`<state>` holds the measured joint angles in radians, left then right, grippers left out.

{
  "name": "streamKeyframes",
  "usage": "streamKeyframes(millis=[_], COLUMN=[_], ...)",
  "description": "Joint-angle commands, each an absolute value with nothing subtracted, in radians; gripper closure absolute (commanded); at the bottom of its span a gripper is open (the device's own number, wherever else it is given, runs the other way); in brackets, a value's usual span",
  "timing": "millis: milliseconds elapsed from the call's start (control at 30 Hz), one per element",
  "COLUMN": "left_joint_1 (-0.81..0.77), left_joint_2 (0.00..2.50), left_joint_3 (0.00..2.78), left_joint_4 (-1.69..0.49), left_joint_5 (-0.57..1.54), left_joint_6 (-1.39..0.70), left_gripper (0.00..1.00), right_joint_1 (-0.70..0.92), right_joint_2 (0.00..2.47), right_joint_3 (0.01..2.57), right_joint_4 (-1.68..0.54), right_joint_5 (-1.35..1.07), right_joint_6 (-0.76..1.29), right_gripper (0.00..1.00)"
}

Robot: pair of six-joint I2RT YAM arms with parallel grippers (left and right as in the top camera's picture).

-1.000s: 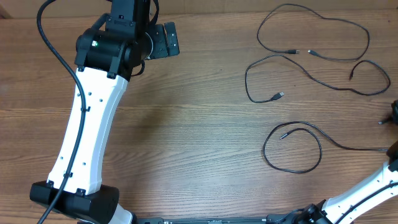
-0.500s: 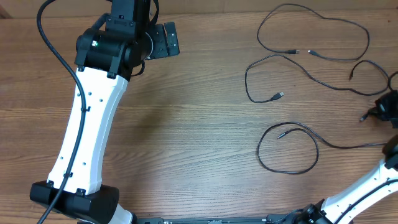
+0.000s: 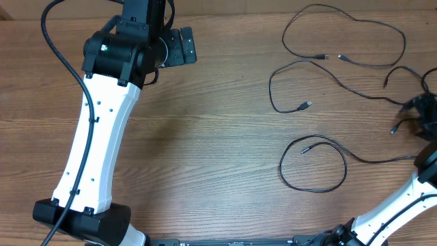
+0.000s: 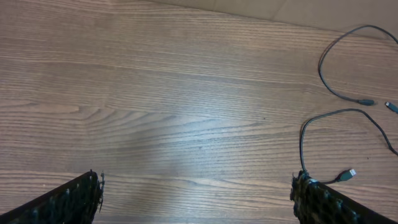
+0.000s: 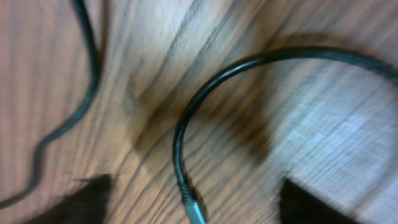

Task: Untangle cables

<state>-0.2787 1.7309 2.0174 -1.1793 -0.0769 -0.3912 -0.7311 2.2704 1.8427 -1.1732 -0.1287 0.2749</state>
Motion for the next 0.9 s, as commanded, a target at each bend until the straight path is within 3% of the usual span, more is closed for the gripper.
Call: streamKeyframes(millis=[0, 267, 467, 633, 867], left_joint_1=[-0.273, -0.273, -0.273, -0.273, -0.273], left_joint_2=[1.741, 1.746, 1.748, 1.763, 1.779], left_joint_3=[2.03, 2.029, 2.029, 2.029, 2.029], left_joint_4=[-1.176, -1.186, -1.198, -1.202, -1.211], left_joint_5=[-0.09, -0.089, -0.089, -0.089, -0.089], left_joint_6=[-0.396, -0.396, -0.396, -0.396, -0.396], left_gripper=[0.01, 0.0, 0.01, 0.0, 0.0], right_joint_1=[-0.727, -0.558, -0.289, -0.061, 0.089], right_joint_2=[2.148, 1.99, 1.984, 1.989, 1.989], right_joint_3=[1.956, 1.986, 1.971, 1.872, 1.751], right_joint_4=[-1.223, -1.522, -1.695, -1.694, -1.695], right_joint_5=[-0.105, -0.223, -0.225, -0.222, -0.223], right_joint_6=[0.315, 0.388, 0.277, 0.269, 0.326], right_gripper=[0.0, 0.0, 0.0, 0.0, 0.0])
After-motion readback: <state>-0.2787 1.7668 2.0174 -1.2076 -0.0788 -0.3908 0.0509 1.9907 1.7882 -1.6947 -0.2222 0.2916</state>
